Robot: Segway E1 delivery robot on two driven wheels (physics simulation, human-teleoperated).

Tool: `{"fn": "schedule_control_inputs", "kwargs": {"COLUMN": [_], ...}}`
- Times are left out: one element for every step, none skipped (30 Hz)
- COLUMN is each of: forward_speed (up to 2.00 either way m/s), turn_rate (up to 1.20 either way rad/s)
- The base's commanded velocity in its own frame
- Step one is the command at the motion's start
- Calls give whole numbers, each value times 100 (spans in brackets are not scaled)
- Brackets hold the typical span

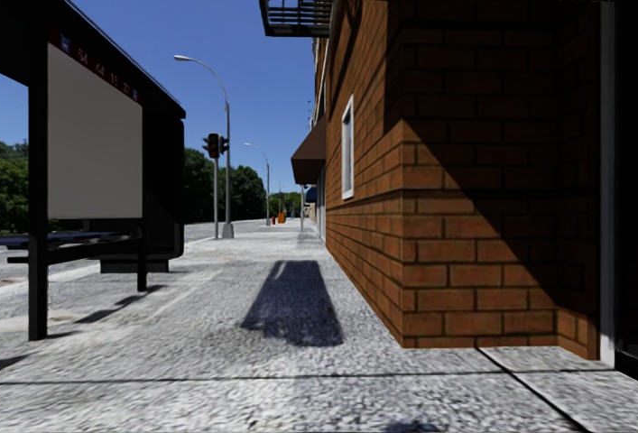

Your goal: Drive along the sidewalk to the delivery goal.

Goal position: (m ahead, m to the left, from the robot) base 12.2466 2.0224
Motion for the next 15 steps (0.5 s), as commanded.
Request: {"fn": "schedule_control_inputs", "kwargs": {"forward_speed": [200,200,200,200,200,200,200,200,200,200,200,200,200,200,200], "turn_rate": [23,31,34,34,34,34,23,8,1,0,0,0,0,0,0]}}
